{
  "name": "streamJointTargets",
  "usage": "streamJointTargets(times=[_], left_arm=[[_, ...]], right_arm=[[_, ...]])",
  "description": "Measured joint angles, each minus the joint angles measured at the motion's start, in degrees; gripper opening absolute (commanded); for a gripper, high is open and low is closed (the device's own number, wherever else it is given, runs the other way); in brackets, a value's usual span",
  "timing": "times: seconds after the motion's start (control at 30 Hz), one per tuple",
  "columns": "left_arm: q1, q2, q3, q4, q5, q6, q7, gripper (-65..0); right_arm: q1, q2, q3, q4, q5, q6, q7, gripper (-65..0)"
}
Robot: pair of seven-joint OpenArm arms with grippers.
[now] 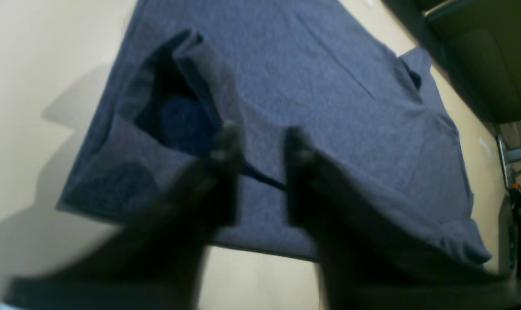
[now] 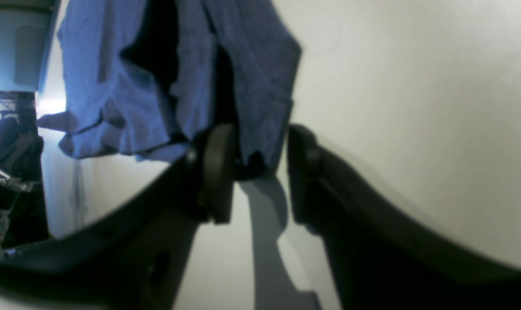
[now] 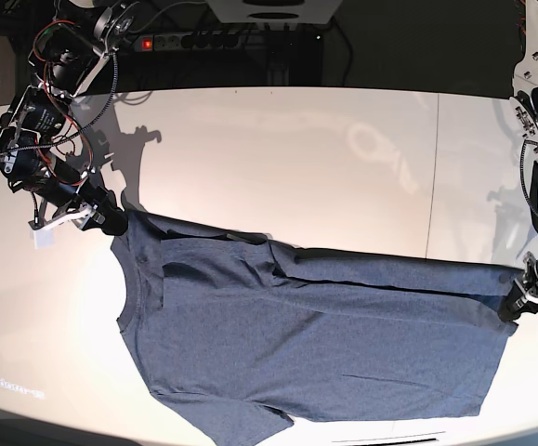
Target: Fold the T-shirt properly
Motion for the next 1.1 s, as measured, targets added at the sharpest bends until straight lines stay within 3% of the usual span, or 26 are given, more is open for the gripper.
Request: streamJointTargets(times=[0.07,0.27,0.47,0.53,0.7,0.87,1.1], left_arm=[[0.0,0.0,0.0,0.0,-0.04,0.0,0.13,-63.7],[0.0,0.0,0.0,0.0,-0.28,0.0,-3.85,-63.5],[0.0,0.0,0.0,0.0,-0.52,0.0,-1.86,-62.7],[0.02,0.2,0.0,0.0,-0.7,0.0,-1.33,-59.4],[0.94,1.73,0.0,0.0,-0.79,0.0,-4.42,-41.1],[2.08,2.34,0.0,0.0,-0.74,0.0,-7.85,-40.5],[2.08,1.92,0.0,0.0,-1.64,0.0,-6.05,-40.5]], right_arm=[[0.0,0.0,0.0,0.0,0.0,0.0,0.09,-42.7],[0.0,0.0,0.0,0.0,0.0,0.0,0.13,-42.7],[0.0,0.0,0.0,0.0,0.0,0.0,0.13,-42.7],[0.0,0.0,0.0,0.0,0.0,0.0,0.13,-42.7],[0.0,0.0,0.0,0.0,0.0,0.0,0.11,-42.7],[-0.35,0.02,0.0,0.0,-0.13,0.0,-1.16,-42.7],[-2.89,0.0,0.0,0.37,-1.03,0.02,-0.42,-42.7]])
